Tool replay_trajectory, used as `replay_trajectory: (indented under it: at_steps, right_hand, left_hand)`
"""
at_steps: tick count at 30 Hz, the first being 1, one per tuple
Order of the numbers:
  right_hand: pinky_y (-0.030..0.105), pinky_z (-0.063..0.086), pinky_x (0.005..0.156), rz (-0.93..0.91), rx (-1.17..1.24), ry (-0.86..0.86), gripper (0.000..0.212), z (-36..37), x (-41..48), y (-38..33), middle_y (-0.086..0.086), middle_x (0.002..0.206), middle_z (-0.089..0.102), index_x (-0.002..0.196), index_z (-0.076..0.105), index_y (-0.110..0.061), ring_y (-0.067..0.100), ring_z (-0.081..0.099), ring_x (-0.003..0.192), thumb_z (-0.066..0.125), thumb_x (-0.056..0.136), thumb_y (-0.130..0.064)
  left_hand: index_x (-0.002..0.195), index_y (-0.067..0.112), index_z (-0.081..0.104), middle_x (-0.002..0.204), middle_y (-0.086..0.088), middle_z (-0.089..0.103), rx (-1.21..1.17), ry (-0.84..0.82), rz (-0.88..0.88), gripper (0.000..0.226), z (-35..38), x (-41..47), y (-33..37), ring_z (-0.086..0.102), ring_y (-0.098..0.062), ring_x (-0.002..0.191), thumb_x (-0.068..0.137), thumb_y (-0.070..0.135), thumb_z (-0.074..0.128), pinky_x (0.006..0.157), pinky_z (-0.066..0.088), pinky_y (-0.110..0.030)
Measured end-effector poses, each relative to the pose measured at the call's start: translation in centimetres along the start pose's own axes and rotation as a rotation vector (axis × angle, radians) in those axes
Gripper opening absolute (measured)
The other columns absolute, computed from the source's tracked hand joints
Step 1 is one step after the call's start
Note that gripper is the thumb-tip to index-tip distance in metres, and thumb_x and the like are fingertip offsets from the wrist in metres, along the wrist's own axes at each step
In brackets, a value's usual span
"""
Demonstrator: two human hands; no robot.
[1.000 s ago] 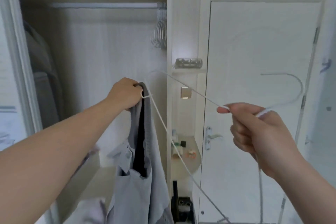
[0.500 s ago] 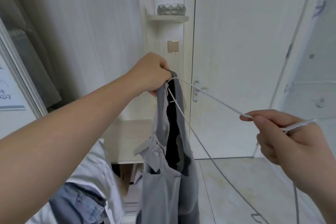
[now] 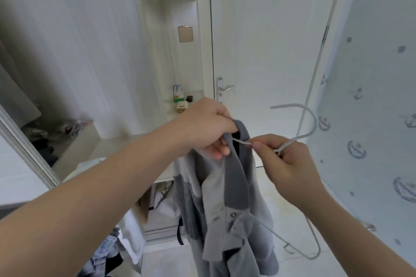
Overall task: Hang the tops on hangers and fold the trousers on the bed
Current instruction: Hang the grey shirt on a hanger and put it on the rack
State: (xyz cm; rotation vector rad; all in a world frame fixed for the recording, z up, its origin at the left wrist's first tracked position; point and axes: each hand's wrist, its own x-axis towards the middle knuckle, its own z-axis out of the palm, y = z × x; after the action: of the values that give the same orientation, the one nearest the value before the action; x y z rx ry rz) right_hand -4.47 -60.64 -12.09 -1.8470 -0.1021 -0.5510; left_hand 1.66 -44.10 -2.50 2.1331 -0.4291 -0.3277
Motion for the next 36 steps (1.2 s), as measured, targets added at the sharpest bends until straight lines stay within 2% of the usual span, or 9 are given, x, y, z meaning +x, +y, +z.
replay_trajectory:
  at_steps: [4,9,14,17,20,24,28,32,36]
  right_hand:
    - [0.018,0.039,0.055,0.008,0.042,-0.071,0.038,2.2,-1.5,1.5,-0.01,0.058,0.061,0.077,0.072,-0.032,0.002,0.05,0.054,0.056,0.099,-0.006]
    - [0.014,0.034,0.051,0.051,0.198,-0.036,0.036,2.5,-2.0,2.4,-0.015,0.049,0.052,0.074,0.068,-0.018,0.002,0.045,0.047,0.052,0.101,0.0]
    - [0.008,0.032,0.049,-0.012,0.267,-0.058,0.03,1.4,-1.6,2.2,-0.018,0.045,0.05,0.076,0.07,-0.009,0.001,0.044,0.044,0.055,0.098,0.005]
    - [0.016,0.029,0.045,-0.047,0.35,-0.077,0.028,0.6,-0.5,2.4,-0.01,0.046,0.041,0.076,0.066,0.005,0.005,0.034,0.043,0.054,0.096,-0.008]
    - [0.021,0.025,0.046,-0.073,0.315,-0.122,0.039,0.8,0.5,2.7,-0.001,0.047,0.035,0.075,0.06,0.005,0.01,0.028,0.043,0.038,0.097,-0.02]
    - [0.023,0.028,0.051,-0.128,0.117,-0.159,0.034,3.2,1.0,3.3,-0.006,0.056,0.035,0.069,0.042,-0.011,0.008,0.032,0.052,0.033,0.097,-0.029]
    - [0.038,0.047,0.06,-0.11,0.009,-0.147,0.04,3.0,1.1,5.3,0.002,0.072,0.058,0.083,0.059,-0.011,0.017,0.055,0.066,0.034,0.099,-0.039]
    - [0.025,0.049,0.079,-0.179,-0.132,0.112,0.019,2.1,-2.2,8.5,-0.003,0.101,0.069,0.106,0.065,-0.014,0.011,0.064,0.092,0.049,0.097,-0.017]
    - [0.024,0.049,0.09,0.031,-0.08,-0.362,0.034,5.8,-6.7,11.0,-0.017,0.115,0.066,0.126,0.058,-0.03,0.005,0.062,0.108,0.06,0.093,-0.022]
  left_hand:
    - [0.081,0.005,0.059,0.051,-0.01,0.064,-0.062,0.002,0.064,0.015,1.4,-0.5,-0.1,0.064,-0.018,0.042,0.094,0.0,0.056,0.041,0.052,-0.024]
    - [0.087,0.007,0.065,0.06,-0.01,0.069,0.025,-0.073,0.024,0.013,2.7,-0.9,-1.5,0.068,-0.017,0.051,0.098,0.009,0.058,0.049,0.057,-0.027]
    - [0.101,0.024,0.074,0.091,0.008,0.06,0.792,0.099,0.69,0.035,1.5,-0.2,-4.8,0.054,-0.011,0.088,0.099,0.046,0.047,0.08,0.042,-0.031]
    - [0.092,0.031,0.057,0.085,0.014,0.051,1.053,0.13,0.735,0.04,0.2,0.3,-6.9,0.052,-0.015,0.084,0.098,0.059,0.03,0.071,0.038,-0.033]
    - [0.081,0.028,0.037,0.063,0.014,0.037,1.035,0.191,0.707,0.037,1.7,-0.1,-7.9,0.045,-0.016,0.054,0.099,0.056,0.022,0.045,0.031,-0.029]
    - [0.102,0.022,0.049,0.086,0.009,0.056,1.015,0.058,0.484,0.053,5.0,-0.4,-9.0,0.055,-0.019,0.075,0.094,0.056,0.011,0.062,0.038,-0.033]
    - [0.091,0.023,0.055,0.077,0.007,0.058,0.723,0.082,0.385,0.041,4.3,0.0,-12.2,0.058,-0.019,0.071,0.095,0.055,0.03,0.063,0.043,-0.036]
    - [0.075,0.022,0.051,0.058,0.01,0.049,0.364,0.295,0.302,0.027,4.3,-1.6,-16.3,0.049,-0.009,0.055,0.1,0.032,0.056,0.056,0.035,-0.023]
    - [0.066,0.012,0.042,0.057,0.001,0.042,0.181,0.477,0.199,0.04,5.7,-3.5,-17.7,0.041,-0.012,0.054,0.098,0.027,0.06,0.054,0.032,-0.02]
